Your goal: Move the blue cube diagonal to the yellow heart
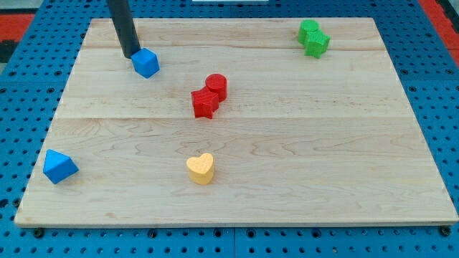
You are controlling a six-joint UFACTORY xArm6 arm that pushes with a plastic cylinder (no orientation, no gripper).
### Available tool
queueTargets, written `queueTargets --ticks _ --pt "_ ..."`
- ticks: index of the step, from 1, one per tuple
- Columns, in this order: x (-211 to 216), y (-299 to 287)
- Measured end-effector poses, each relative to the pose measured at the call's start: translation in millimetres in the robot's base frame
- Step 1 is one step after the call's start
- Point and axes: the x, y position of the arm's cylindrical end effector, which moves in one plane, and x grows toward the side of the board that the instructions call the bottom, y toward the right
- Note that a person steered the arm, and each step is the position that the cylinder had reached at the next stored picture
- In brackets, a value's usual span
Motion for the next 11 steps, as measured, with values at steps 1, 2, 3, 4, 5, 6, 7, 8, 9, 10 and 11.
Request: queueTargets --ticks 1,2,3,4,5,6,7,8,9,10,11 --pt "-14.6 22.4" --pt "30.6 -23.0" --pt "48.7 -61.3" --pt "45.8 -63.8" --pt "45.4 -63.8" --pt "43.4 -63.6" --pt "22.5 -30.9" --pt "18.0 6.2" --pt "53.6 -20.6" --pt "51.4 -13.7" --pt "3.9 8.4"
